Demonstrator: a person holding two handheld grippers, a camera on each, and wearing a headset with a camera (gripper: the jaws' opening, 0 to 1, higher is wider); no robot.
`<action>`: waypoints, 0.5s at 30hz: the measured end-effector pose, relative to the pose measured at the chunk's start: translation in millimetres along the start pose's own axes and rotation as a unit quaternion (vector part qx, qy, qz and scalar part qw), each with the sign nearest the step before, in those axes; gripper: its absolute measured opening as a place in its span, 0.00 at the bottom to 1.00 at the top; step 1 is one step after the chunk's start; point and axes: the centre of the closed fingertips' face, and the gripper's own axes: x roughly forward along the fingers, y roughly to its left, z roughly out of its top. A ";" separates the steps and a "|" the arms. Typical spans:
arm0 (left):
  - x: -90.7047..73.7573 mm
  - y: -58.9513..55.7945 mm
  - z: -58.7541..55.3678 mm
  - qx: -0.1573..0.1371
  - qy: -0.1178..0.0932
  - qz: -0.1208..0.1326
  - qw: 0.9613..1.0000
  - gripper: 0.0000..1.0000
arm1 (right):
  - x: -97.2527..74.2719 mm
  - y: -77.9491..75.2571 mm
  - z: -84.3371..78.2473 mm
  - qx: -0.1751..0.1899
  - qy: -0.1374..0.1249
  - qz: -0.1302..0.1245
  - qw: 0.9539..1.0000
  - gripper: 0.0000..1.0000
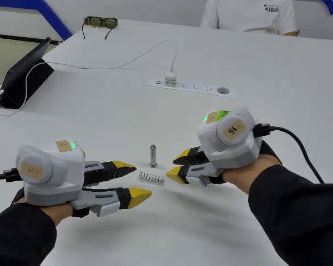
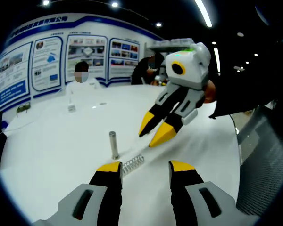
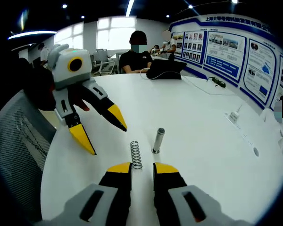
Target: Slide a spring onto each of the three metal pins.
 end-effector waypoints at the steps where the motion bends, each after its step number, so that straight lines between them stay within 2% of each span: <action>1: -0.2 0.3 -0.4 0.000 0.000 0.000 1.000 0.40 | 1.7 1.5 0.0 0.000 0.001 0.002 1.000 0.19; 15: -2.2 1.0 -2.1 -0.002 0.002 0.003 1.000 0.40 | 24.2 7.4 -11.2 0.009 0.018 0.019 1.000 0.17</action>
